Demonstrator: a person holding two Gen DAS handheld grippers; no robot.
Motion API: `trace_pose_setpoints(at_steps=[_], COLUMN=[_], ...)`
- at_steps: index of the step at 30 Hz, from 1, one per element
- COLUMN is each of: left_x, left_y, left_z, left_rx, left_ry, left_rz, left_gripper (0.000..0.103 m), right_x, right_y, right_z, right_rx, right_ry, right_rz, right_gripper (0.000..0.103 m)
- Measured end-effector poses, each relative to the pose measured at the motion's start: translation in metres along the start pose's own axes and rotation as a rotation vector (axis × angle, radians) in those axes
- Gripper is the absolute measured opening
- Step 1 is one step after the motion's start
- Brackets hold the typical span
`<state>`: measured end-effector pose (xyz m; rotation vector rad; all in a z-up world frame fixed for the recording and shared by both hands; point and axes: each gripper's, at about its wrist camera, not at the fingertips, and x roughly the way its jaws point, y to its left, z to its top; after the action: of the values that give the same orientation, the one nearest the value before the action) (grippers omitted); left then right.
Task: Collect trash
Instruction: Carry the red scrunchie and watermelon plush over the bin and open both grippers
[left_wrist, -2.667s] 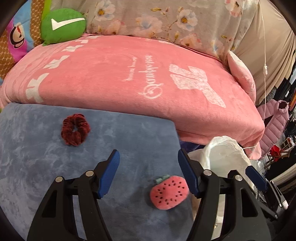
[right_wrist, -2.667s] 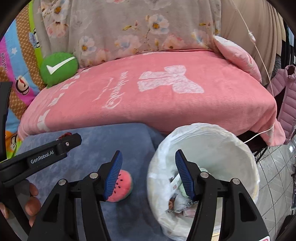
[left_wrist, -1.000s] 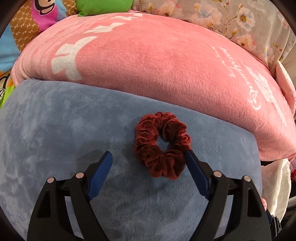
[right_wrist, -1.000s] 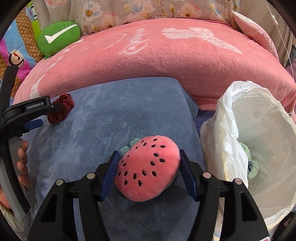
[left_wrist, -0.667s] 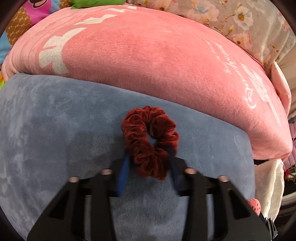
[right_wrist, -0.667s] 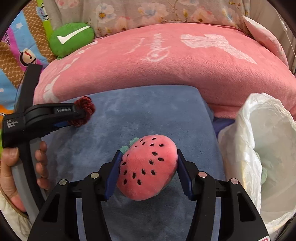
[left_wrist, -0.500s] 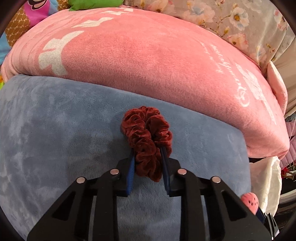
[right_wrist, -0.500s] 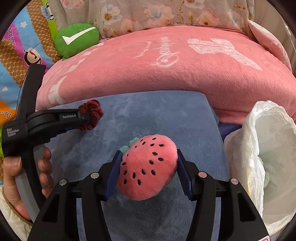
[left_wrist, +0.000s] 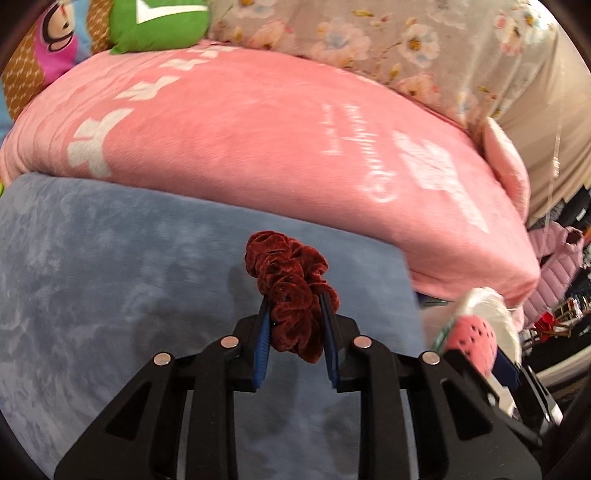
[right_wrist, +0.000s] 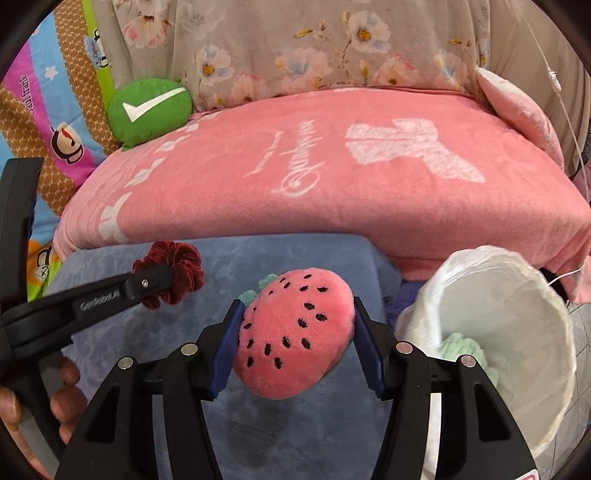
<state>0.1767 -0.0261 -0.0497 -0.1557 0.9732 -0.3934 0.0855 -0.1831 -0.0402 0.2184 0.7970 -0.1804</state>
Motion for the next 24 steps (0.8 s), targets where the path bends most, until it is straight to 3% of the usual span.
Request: trace_pose_setpoints(at_steps=[12,24], left_x=[-0.027,-0.016], left_y=[-0.102,-0.182], left_z=[-0.019,-0.049], left_rx=[0.146,0.251], left_ry=[-0.002,0.066], left_rz=[-0.132,-0.251], left_gripper=[0.024,0.024], right_x=[-0.057,-0.076], right_y=[-0.080,-0.151], right_z=[0.009,-0.008], right_rx=[0.063,0.151], right_ry=[-0.087,-0.085], right_rz=[-0.116,-0.216], right_gripper=[0.055,0.055])
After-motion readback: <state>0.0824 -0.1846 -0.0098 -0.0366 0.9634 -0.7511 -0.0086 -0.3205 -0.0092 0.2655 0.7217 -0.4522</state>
